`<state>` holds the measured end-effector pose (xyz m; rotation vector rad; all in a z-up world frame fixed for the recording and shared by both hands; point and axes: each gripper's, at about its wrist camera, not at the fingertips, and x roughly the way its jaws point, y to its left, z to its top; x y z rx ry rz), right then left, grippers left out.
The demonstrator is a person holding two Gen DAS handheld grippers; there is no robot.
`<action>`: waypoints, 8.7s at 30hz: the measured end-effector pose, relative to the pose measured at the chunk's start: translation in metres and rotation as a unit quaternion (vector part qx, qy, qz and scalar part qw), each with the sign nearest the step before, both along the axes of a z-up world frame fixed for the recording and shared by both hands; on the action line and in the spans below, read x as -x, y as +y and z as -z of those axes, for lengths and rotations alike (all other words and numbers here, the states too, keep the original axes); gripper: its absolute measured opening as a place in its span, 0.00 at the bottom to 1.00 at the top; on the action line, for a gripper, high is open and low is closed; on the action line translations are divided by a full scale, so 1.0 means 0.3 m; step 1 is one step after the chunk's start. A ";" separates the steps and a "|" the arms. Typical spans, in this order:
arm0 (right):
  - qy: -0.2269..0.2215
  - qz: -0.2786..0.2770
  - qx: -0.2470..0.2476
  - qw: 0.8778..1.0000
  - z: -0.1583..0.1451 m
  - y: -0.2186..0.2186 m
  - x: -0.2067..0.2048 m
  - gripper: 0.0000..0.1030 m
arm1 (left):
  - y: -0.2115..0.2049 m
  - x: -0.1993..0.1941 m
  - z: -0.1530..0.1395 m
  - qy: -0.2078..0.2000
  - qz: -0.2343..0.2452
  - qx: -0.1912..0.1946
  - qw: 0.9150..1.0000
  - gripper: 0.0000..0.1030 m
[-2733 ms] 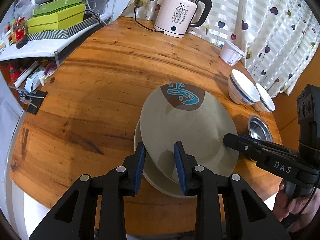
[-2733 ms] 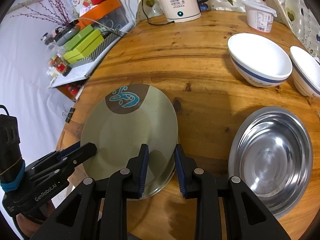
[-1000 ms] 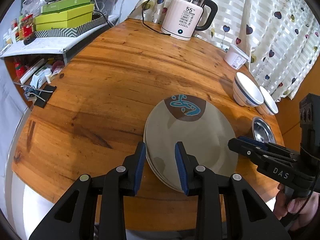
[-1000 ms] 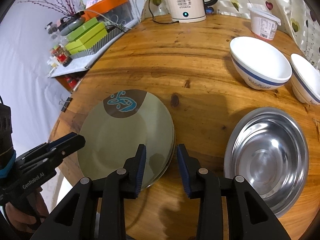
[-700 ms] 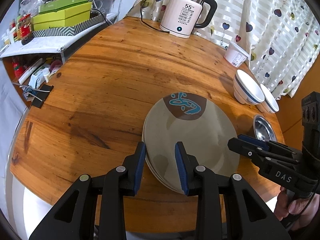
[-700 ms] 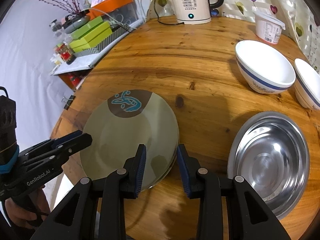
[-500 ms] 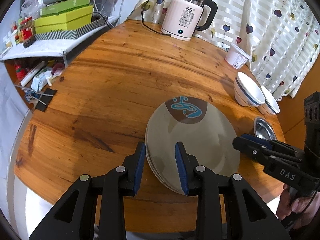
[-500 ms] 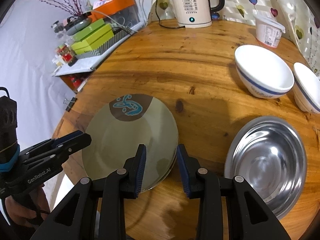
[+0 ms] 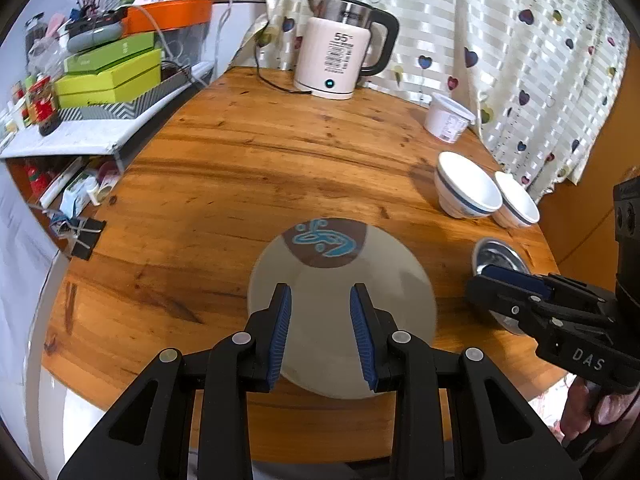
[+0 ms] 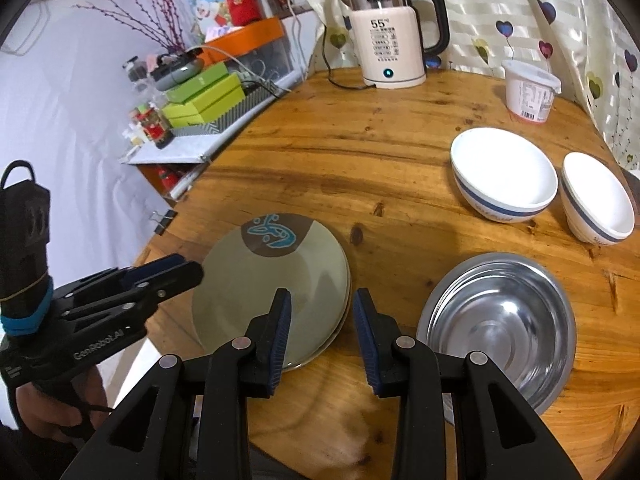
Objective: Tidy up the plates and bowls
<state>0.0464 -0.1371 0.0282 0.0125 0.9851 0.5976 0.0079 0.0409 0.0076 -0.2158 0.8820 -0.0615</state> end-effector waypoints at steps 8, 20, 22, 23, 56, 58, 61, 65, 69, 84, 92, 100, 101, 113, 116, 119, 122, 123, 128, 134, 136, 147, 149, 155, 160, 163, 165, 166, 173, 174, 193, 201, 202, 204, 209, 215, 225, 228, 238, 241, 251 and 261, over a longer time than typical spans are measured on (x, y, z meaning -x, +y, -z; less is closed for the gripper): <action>-0.005 0.000 -0.011 1.000 -0.021 -0.051 0.030 0.31 | -0.074 -0.010 -0.014 -0.004 0.023 -0.013 1.000 0.31; -0.028 0.009 -0.014 0.999 -0.043 -0.138 0.053 0.41 | -0.147 -0.040 -0.023 -0.009 0.049 -0.022 0.998 0.31; -0.034 0.007 -0.013 0.999 -0.047 -0.145 0.054 0.42 | -0.164 -0.047 -0.025 -0.008 0.055 -0.023 0.998 0.31; -0.035 0.006 -0.012 0.999 -0.046 -0.150 0.051 0.42 | -0.169 -0.047 -0.026 -0.008 0.056 -0.023 0.998 0.31; -0.023 0.056 -0.006 0.998 -0.054 -0.310 0.044 0.42 | -0.333 -0.098 -0.054 -0.006 0.097 -0.031 0.995 0.31; -0.021 0.061 -0.006 0.998 -0.052 -0.322 0.041 0.42 | -0.341 -0.105 -0.052 -0.004 0.099 -0.031 0.995 0.31; -0.019 0.069 -0.007 0.997 -0.047 -0.341 0.030 0.42 | -0.353 -0.115 -0.048 -0.001 0.103 -0.030 0.994 0.31; -0.016 0.077 -0.007 0.997 -0.041 -0.357 0.018 0.42 | -0.367 -0.134 -0.042 0.003 0.107 -0.029 0.994 0.31; -0.014 0.083 -0.008 0.996 -0.037 -0.369 0.002 0.42 | -0.374 -0.156 -0.035 0.007 0.111 -0.028 0.993 0.31; -0.002 0.109 -0.013 0.994 -0.028 -0.409 -0.089 0.42 | -0.404 -0.252 -0.038 0.011 0.122 -0.026 0.992 0.31; -0.003 0.116 -0.016 0.993 -0.029 -0.419 -0.146 0.42 | -0.424 -0.309 -0.048 0.012 0.124 -0.027 0.992 0.31; 0.000 0.119 -0.022 0.993 -0.024 -0.417 -0.198 0.41 | -0.433 -0.359 -0.048 0.018 0.125 -0.027 0.992 0.31; 0.000 0.120 -0.024 0.993 -0.023 -0.420 -0.206 0.41 | -0.434 -0.366 -0.049 0.018 0.126 -0.026 0.992 0.31; 0.009 0.140 -0.029 0.990 -0.005 -0.426 -0.291 0.35 | -0.437 -0.451 -0.046 0.025 0.121 -0.015 0.992 0.31; 0.013 0.145 -0.029 0.989 0.006 -0.429 -0.311 0.34 | -0.437 -0.477 -0.042 0.028 0.118 -0.010 0.993 0.31; 0.016 0.150 -0.029 0.988 0.014 -0.433 -0.329 0.34 | -0.442 -0.498 -0.037 0.030 0.118 -0.005 0.993 0.31; 0.019 0.157 -0.029 0.987 0.022 -0.440 -0.351 0.33 | -0.441 -0.523 -0.028 0.034 0.113 0.000 0.993 0.31; 0.020 0.159 -0.030 0.987 0.025 -0.442 -0.357 0.32 | -0.441 -0.535 -0.024 0.034 0.112 0.002 0.993 0.31; 0.028 0.171 -0.032 0.984 0.047 -0.456 -0.392 0.28 | -0.450 -0.565 -0.017 0.035 0.112 0.014 0.993 0.31; 0.033 0.178 -0.035 0.983 0.063 -0.465 -0.420 0.26 | -0.461 -0.596 0.003 0.038 0.111 0.024 0.993 0.31; 0.034 0.179 -0.035 0.983 0.065 -0.467 -0.429 0.25 | -0.464 -0.610 0.012 0.041 0.111 0.026 0.993 0.31; 0.038 0.183 -0.038 0.982 0.085 -0.473 -0.472 0.20 | -0.481 -0.653 0.052 0.052 0.109 0.034 0.992 0.31; 0.040 0.183 -0.040 0.982 0.090 -0.473 -0.479 0.20 | -0.483 -0.655 0.056 0.053 0.109 0.035 0.992 0.31; 0.041 0.181 -0.042 0.982 0.095 -0.468 -0.489 0.19 | -0.488 -0.661 0.061 0.053 0.108 0.035 0.992 0.29; 0.044 0.181 -0.045 0.981 0.097 -0.466 -0.498 0.19 | -0.485 -0.668 0.068 0.054 0.105 0.037 0.992 0.28; 0.044 0.182 -0.045 0.981 0.097 -0.467 -0.498 0.19 | -0.484 -0.673 0.072 0.055 0.103 0.038 0.992 0.28; 0.046 0.182 -0.046 0.981 0.098 -0.468 -0.501 0.19 | -0.485 -0.677 0.076 0.057 0.103 0.039 0.992 0.28; 0.047 0.183 -0.046 0.981 0.100 -0.470 -0.503 0.19 | -0.487 -0.679 0.079 0.058 0.103 0.040 0.992 0.28; 0.054 0.186 -0.046 0.980 0.111 -0.474 -0.523 0.19 | -0.491 -0.693 0.100 0.067 0.104 0.039 0.992 0.28; 0.055 0.186 -0.045 0.980 0.112 -0.474 -0.525 0.19 | -0.492 -0.695 0.104 0.069 0.103 0.038 0.992 0.28; 0.047 0.182 -0.028 0.982 0.099 -0.462 -0.526 0.18 | -0.505 -0.683 0.089 0.061 0.106 0.026 0.992 0.28; 0.031 0.178 -0.028 0.983 0.038 -0.452 -0.482 0.18 | -0.490 -0.628 0.034 0.047 0.106 0.027 0.993 0.28; 0.028 0.178 -0.028 0.983 0.028 -0.450 -0.472 0.18 | -0.489 -0.618 0.024 0.045 0.107 0.027 0.993 0.28; 0.023 0.178 -0.029 0.983 0.006 -0.447 -0.452 0.18 | -0.487 -0.599 0.005 0.040 0.108 0.027 0.993 0.28; 0.011 0.179 -0.031 0.983 -0.045 -0.445 -0.390 0.18 | -0.488 -0.543 -0.040 0.028 0.112 0.028 0.993 0.28; 0.002 0.184 -0.033 0.982 -0.089 -0.451 -0.310 0.18 | -0.499 -0.464 -0.074 0.024 0.122 0.027 0.992 0.28; 0.002 0.194 -0.033 0.980 -0.102 -0.470 -0.194 0.18 | -0.521 -0.357 -0.074 0.032 0.135 0.022 0.990 0.28; 0.007 0.197 -0.033 0.980 -0.092 -0.475 -0.167 0.18 | -0.526 -0.332 -0.065 0.036 0.137 0.022 0.990 0.28; 0.021 0.202 -0.032 0.979 -0.059 -0.494 -0.100 0.18 | -0.546 -0.271 -0.033 0.052 0.146 0.018 0.988 0.28; 0.028 0.203 -0.032 0.978 -0.042 -0.500 -0.088 0.18 | -0.551 -0.261 -0.017 0.060 0.149 0.019 0.987 0.28; 0.046 0.205 -0.027 0.977 0.008 -0.507 -0.059 0.18 | -0.566 -0.242 0.032 0.083 0.155 0.012 0.984 0.28; 0.060 0.208 -0.024 0.976 0.044 -0.515 -0.057 0.18 | -0.579 -0.239 0.057 0.097 0.161 0.008 0.982 0.28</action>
